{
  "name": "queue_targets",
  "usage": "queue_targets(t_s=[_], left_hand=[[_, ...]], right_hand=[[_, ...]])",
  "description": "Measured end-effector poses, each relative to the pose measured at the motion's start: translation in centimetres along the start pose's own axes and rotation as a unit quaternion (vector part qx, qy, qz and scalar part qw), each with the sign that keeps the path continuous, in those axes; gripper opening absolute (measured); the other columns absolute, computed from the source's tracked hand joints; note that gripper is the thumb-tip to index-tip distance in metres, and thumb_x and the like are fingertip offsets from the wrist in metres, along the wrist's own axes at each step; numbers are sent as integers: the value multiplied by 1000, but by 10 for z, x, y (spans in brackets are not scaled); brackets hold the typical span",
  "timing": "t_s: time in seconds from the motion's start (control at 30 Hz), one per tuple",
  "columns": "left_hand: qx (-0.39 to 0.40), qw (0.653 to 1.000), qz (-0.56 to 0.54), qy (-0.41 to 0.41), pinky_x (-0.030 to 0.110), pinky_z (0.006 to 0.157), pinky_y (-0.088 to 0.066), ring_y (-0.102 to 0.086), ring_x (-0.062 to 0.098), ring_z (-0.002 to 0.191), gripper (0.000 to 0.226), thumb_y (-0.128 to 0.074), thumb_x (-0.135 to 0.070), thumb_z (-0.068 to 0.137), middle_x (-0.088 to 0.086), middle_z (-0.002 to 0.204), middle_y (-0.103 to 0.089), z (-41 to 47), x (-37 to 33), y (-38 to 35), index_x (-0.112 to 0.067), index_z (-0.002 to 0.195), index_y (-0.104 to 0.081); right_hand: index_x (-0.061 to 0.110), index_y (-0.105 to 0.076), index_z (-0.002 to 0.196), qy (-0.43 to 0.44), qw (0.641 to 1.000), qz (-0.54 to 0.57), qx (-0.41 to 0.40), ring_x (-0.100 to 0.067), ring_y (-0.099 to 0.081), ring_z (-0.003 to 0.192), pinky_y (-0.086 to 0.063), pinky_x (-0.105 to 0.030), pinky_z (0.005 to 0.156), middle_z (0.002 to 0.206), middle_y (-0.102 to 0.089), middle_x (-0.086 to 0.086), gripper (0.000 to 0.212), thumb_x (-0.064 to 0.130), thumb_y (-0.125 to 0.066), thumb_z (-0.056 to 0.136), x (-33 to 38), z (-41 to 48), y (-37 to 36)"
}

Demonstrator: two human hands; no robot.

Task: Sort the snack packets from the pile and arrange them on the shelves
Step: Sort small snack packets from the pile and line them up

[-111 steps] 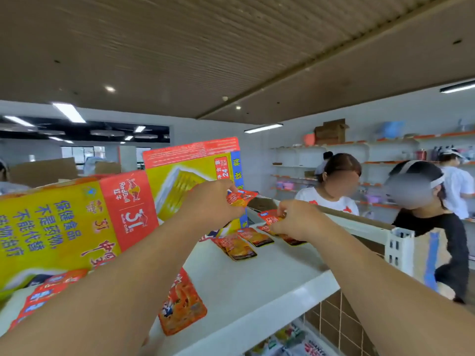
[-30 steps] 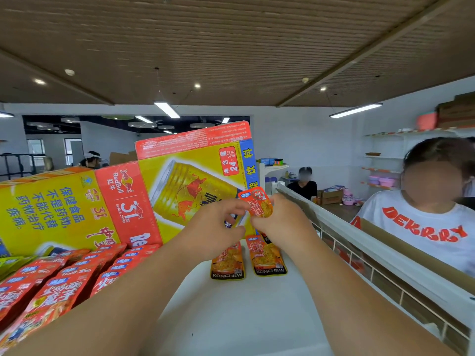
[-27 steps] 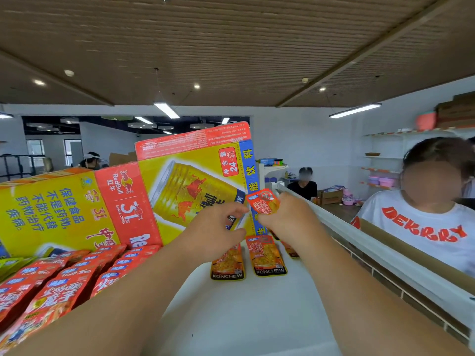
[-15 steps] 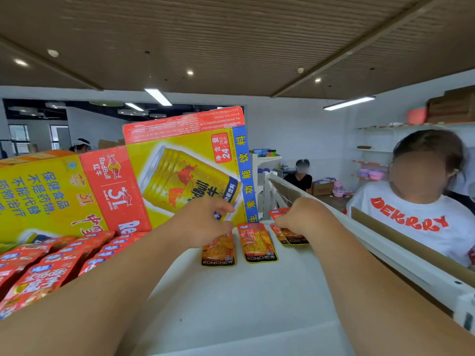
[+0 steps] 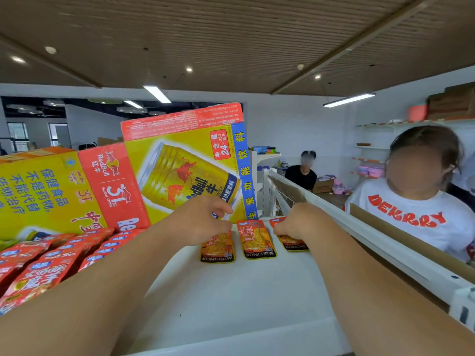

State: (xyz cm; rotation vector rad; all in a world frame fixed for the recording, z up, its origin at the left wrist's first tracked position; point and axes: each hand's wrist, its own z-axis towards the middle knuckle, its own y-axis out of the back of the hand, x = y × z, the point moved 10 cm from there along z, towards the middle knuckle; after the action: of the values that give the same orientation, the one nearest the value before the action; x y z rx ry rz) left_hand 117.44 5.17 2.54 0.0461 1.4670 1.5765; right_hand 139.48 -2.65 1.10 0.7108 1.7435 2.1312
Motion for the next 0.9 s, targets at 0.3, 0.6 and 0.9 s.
queue_targets(t_s=[0.3, 0.6, 0.9], left_hand=[[8, 1000, -2, 0, 18, 71, -45, -64, 2, 95, 25, -74, -40, 87, -18, 116, -62, -2, -1, -1, -48, 108, -61], [11, 1000, -6, 3, 17, 68, -46, -64, 1, 94, 26, -75, -39, 87, -18, 115, -62, -2, 0, -2, -47, 108, -62], [17, 1000, -3, 5, 18, 72, -46, -64, 3, 99, 25, -75, -41, 88, -17, 117, -63, -2, 0, -2, -48, 108, -61]], right_hand=[[18, -58, 89, -2, 1000, -8, 7, -12, -58, 68, -47, -26, 62, 76, -59, -1, 34, 51, -66, 83, -1, -1, -1], [19, -58, 100, -6, 1000, -8, 24, -12, -57, 70, -50, -28, 71, 81, -60, 0, 38, 53, -66, 84, -3, -1, -4], [20, -58, 92, -3, 1000, -1, 18, -13, -60, 74, -53, -30, 77, 84, -64, -1, 39, 58, -64, 84, -6, 0, -1]])
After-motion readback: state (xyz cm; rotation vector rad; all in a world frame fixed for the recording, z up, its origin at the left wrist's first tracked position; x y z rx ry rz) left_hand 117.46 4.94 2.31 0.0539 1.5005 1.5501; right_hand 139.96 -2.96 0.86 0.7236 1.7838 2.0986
